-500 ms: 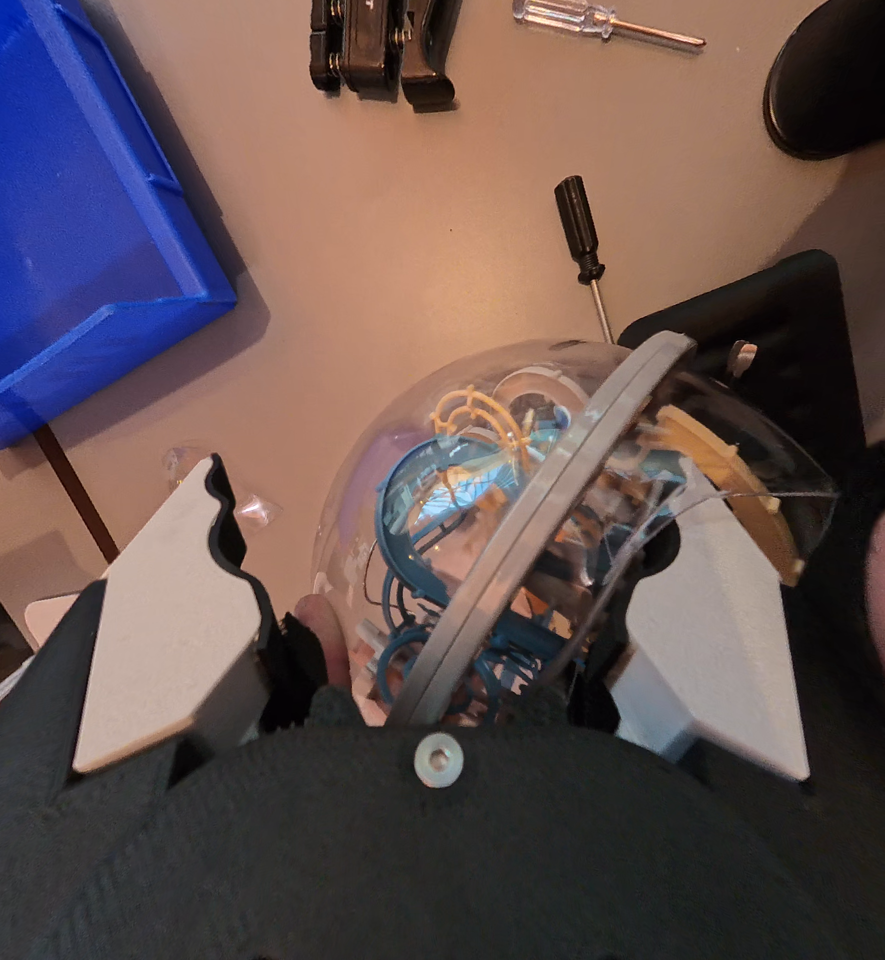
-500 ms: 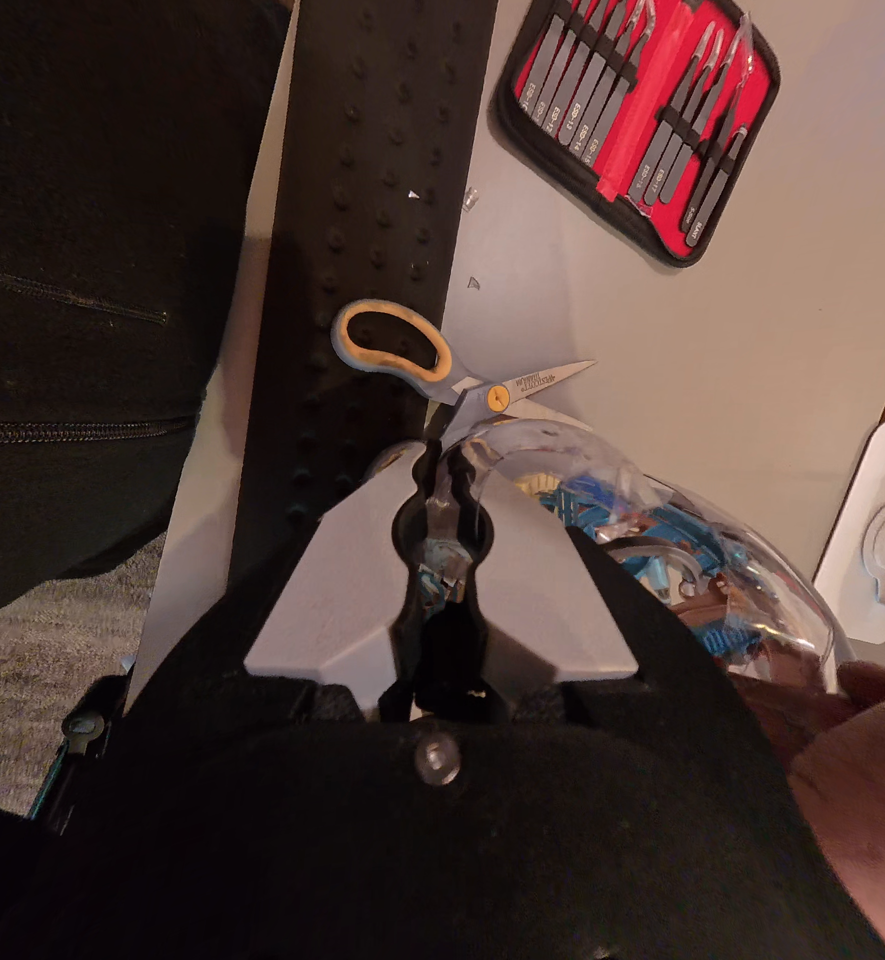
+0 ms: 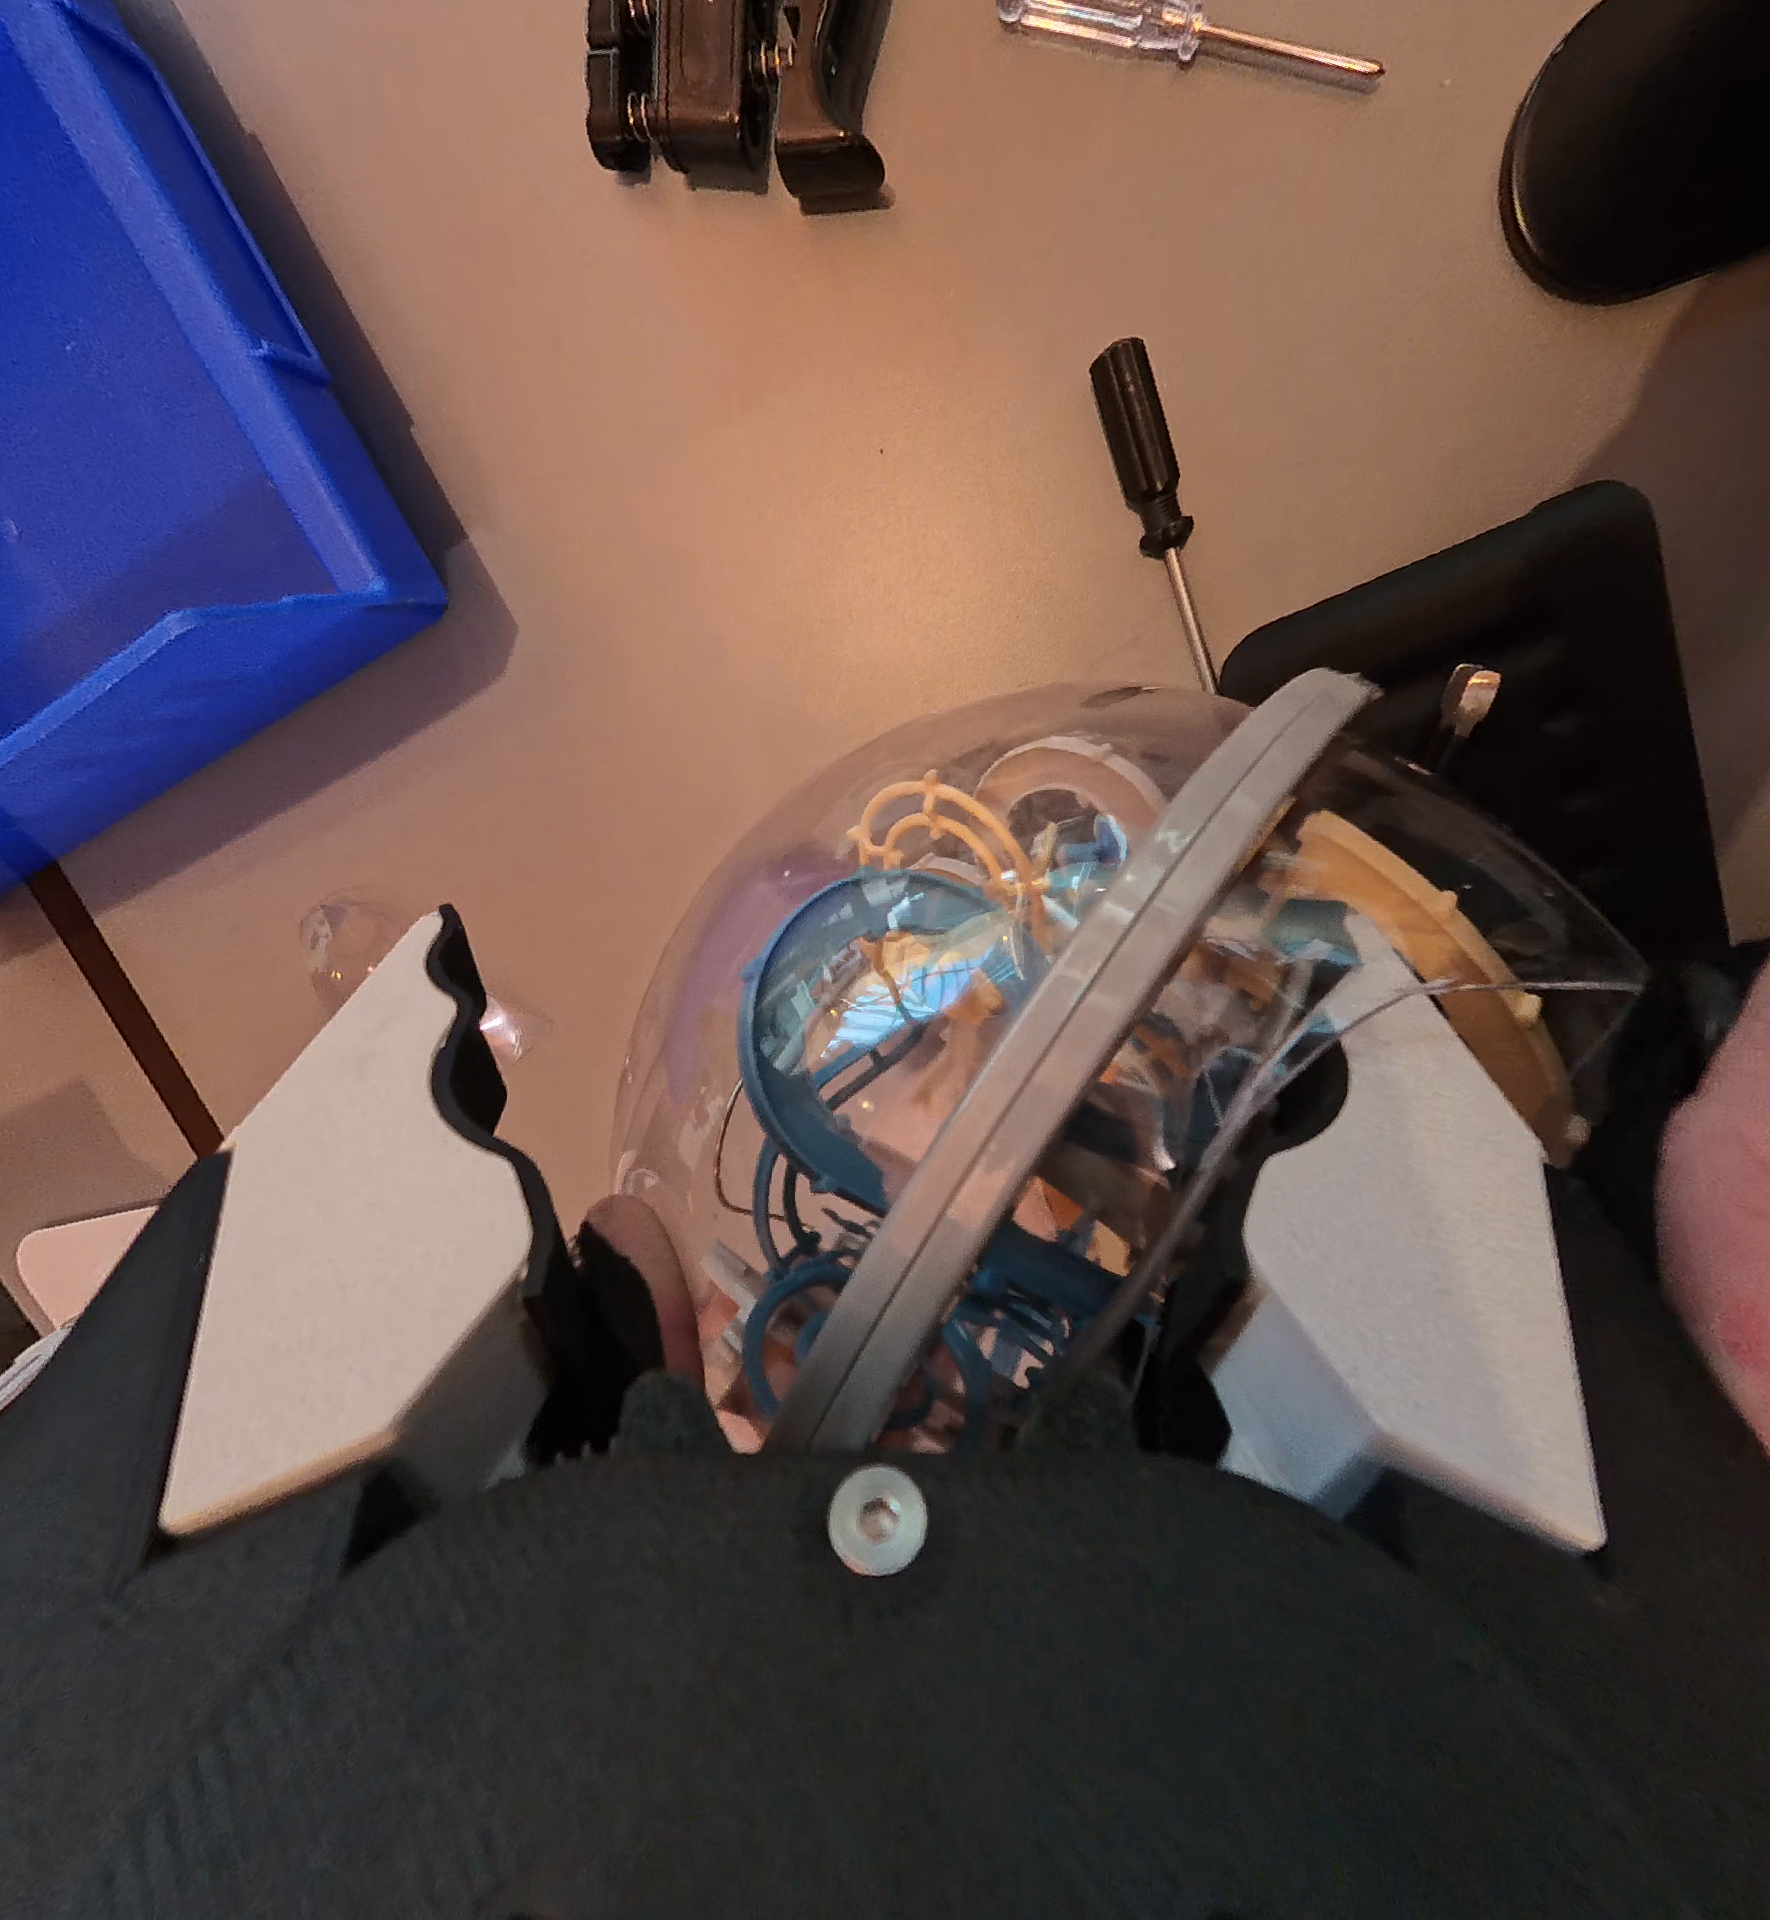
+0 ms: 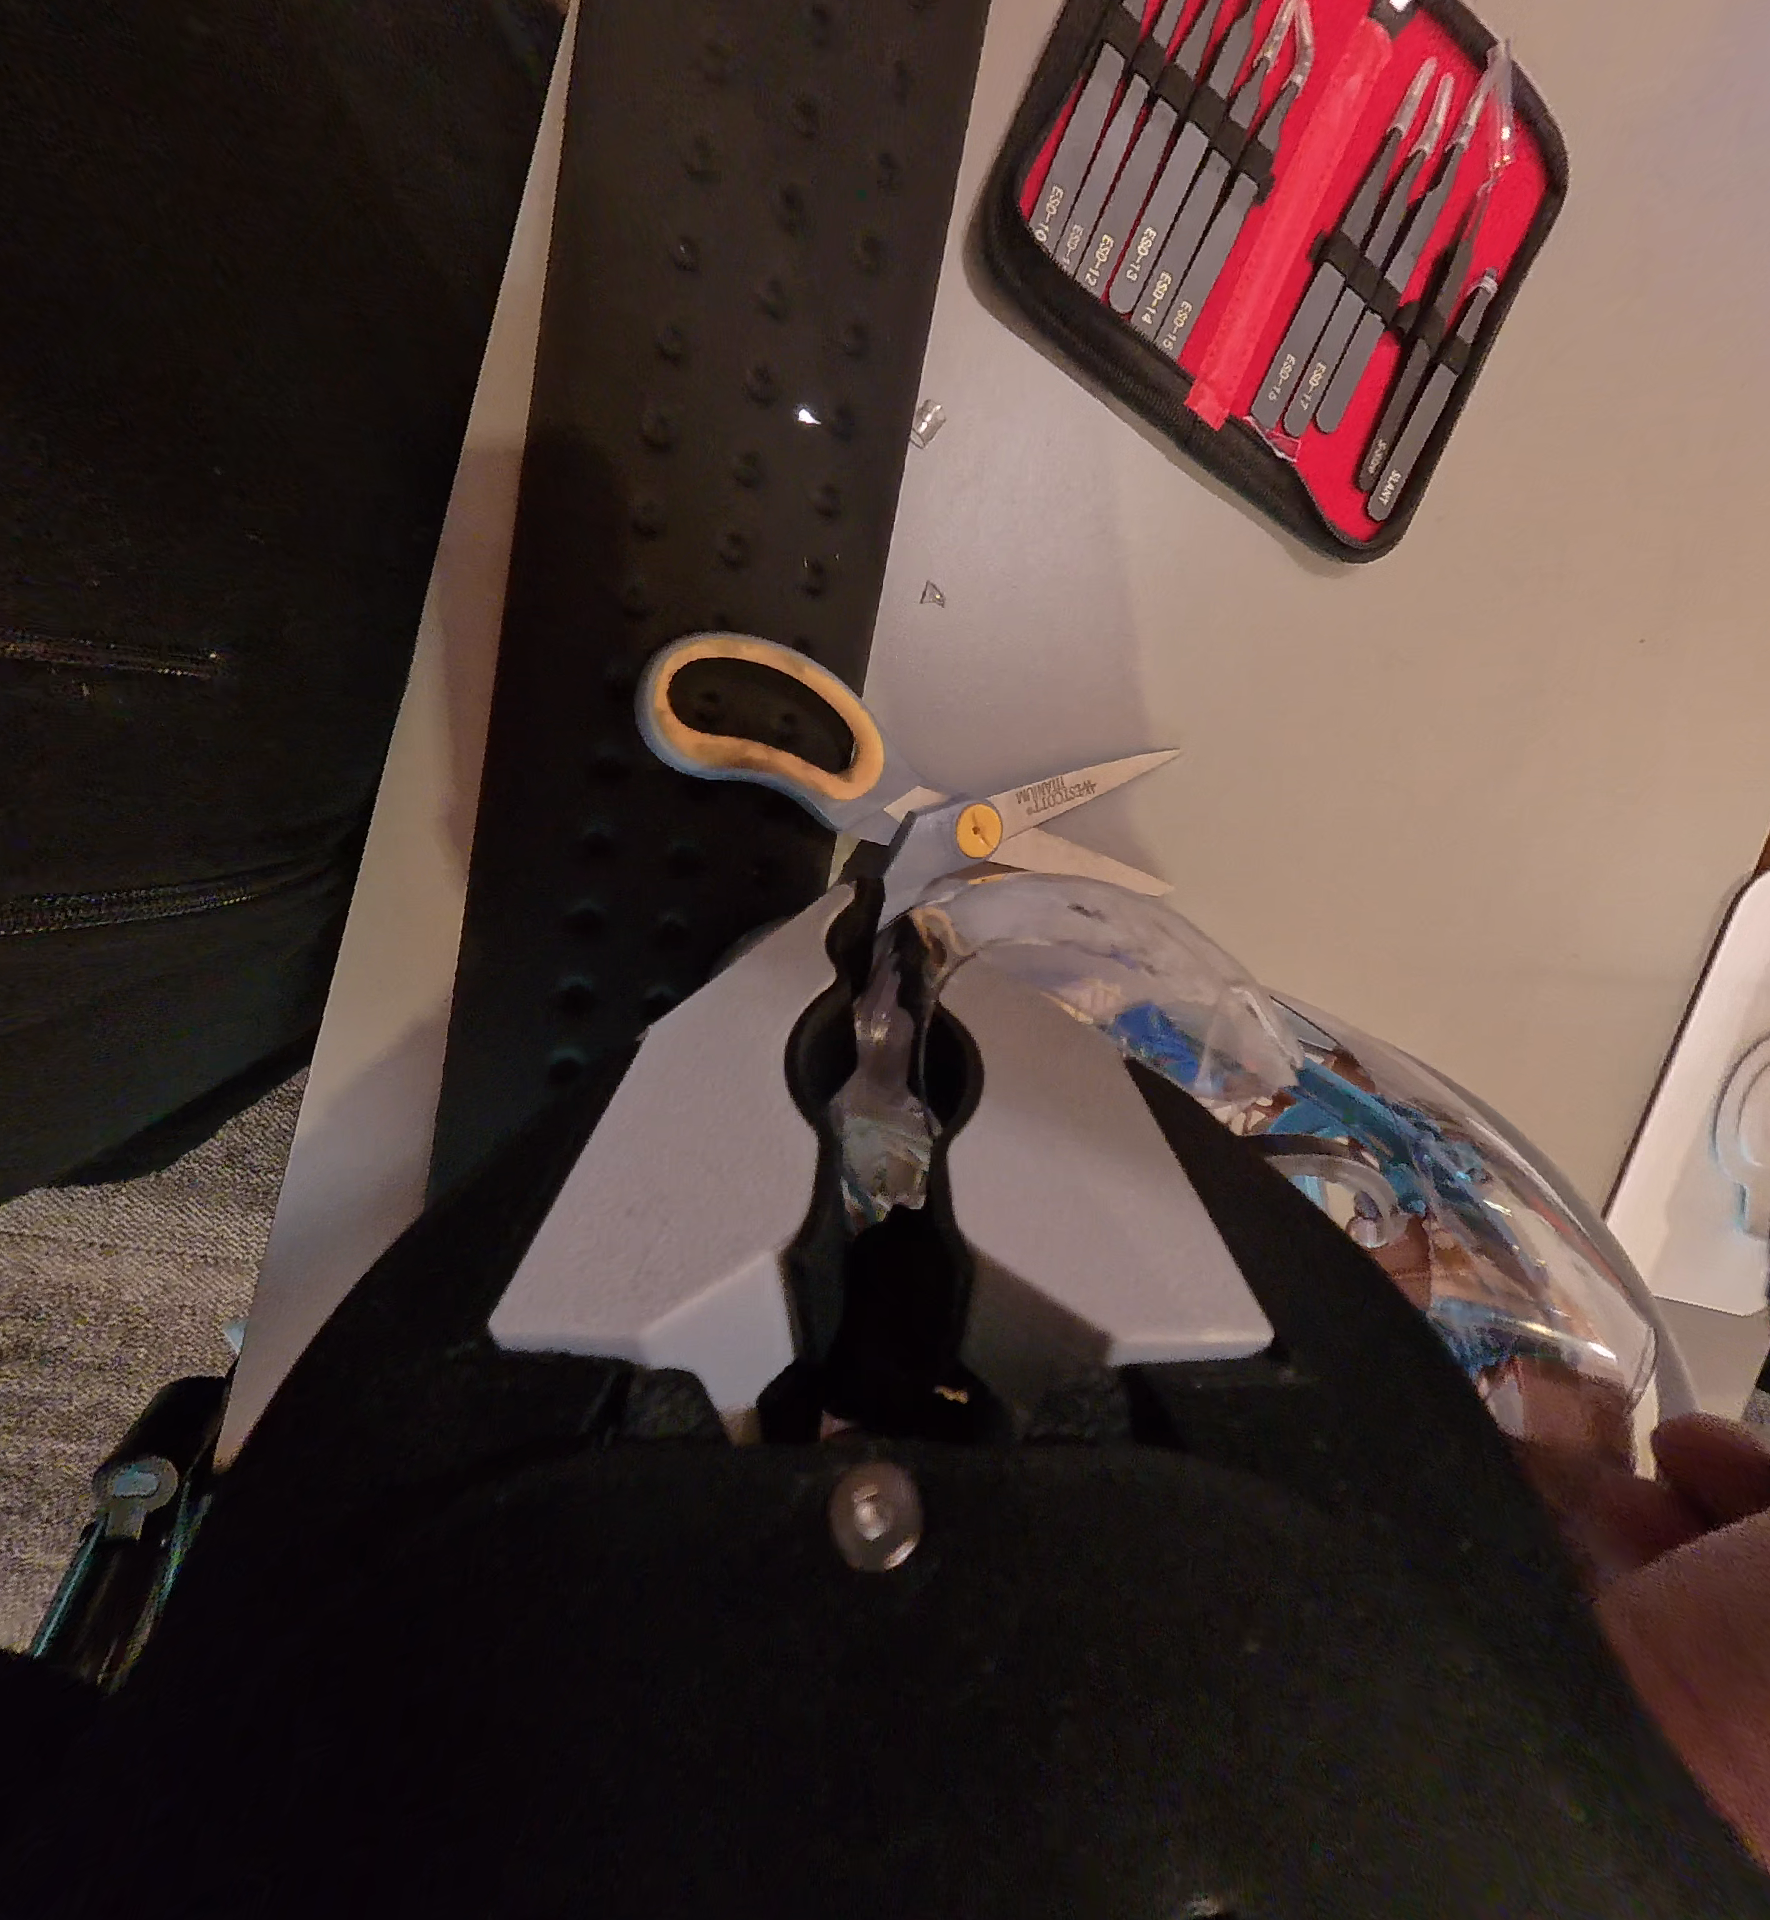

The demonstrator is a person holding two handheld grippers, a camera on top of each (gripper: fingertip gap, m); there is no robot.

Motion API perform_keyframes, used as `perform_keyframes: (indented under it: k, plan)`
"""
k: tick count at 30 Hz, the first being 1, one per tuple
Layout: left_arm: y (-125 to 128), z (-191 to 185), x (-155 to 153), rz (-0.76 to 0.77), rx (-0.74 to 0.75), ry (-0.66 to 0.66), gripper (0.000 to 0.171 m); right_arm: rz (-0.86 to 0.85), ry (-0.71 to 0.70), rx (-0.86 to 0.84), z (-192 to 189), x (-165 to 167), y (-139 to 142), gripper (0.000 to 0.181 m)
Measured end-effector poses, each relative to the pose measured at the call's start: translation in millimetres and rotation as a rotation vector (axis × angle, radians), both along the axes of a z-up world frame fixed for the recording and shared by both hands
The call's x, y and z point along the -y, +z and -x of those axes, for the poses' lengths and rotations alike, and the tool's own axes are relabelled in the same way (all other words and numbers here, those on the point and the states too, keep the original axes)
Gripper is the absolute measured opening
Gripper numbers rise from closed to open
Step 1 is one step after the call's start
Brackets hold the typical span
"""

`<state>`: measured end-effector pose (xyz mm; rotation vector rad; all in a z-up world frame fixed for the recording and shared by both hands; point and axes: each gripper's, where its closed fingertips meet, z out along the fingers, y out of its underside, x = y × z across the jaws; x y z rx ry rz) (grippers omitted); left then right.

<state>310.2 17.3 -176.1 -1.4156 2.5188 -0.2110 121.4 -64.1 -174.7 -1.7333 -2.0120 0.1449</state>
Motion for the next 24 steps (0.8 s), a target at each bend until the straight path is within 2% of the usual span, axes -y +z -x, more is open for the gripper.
perform_keyframes:
  k: [24]
  plan:
    - [-4.9,-4.3,3.2,0.015,-0.058,-0.040,0.145,0.017,0.020,-0.005,9.3,-8.5,-0.2,0.000]
